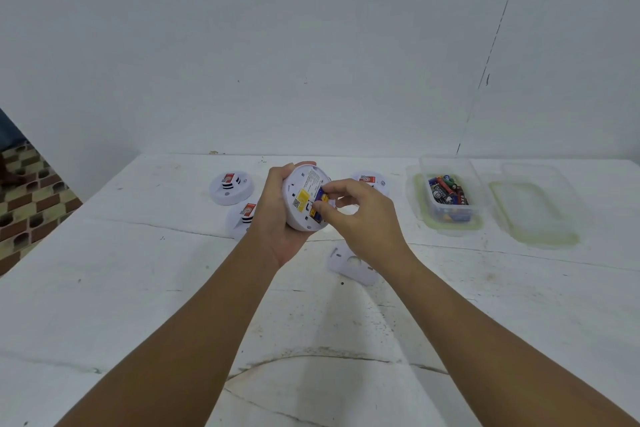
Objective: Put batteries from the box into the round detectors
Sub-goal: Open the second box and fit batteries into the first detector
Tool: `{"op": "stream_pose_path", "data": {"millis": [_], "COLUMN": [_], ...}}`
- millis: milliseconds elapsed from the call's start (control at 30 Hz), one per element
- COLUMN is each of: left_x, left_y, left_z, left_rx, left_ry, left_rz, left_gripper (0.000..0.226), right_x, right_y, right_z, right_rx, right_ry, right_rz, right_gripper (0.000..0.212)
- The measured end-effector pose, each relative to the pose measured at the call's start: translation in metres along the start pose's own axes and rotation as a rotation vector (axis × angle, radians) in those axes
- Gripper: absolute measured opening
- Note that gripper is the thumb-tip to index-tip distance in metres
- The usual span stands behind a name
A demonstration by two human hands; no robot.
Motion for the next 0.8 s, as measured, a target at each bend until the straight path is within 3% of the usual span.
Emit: {"op": "stream_pose_path", "data": {"millis": [200, 367, 600, 800], "left_x": [0.002, 0.003, 0.005, 0.005], "left_y": [-0.003, -0.005, -0.009, -0.012], "left_z": [0.002, 0.004, 0.005, 0.006], "left_rx": [-0.02, -0.015, 0.063, 0.033], "left_ry": [-0.013, -0.038, -0.07, -0.089], "left_rz": [0.005, 0.024, 0.024, 0.045], "left_gripper": [0.034, 0.037, 0.038, 0.04], "right_x": [-0.003, -0.004, -0.002, -0.006], "right_y": [-0.005, -0.006, -0.001, 0.002], "right_z": [0.001, 0.007, 0.012, 0.015], "right_rx": [-0.048, -0.233, -0.468, -0.464], "right_ry": [-0.013, -0.124, -0.174, -0.183], "right_rz": [0.038, 0.088, 0.153, 0.115], "right_gripper": [0.028, 0.037, 0.025, 0.024]}}
Point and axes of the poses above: each hand's wrist, its own x-axis towards the middle knuckle, its own y-axis out of the palm, z = x × y, the point moved 3 cm from there along x, towards the middle knuckle, and after that the axes turned 4 degrees about -y, right-handed, at the moved point
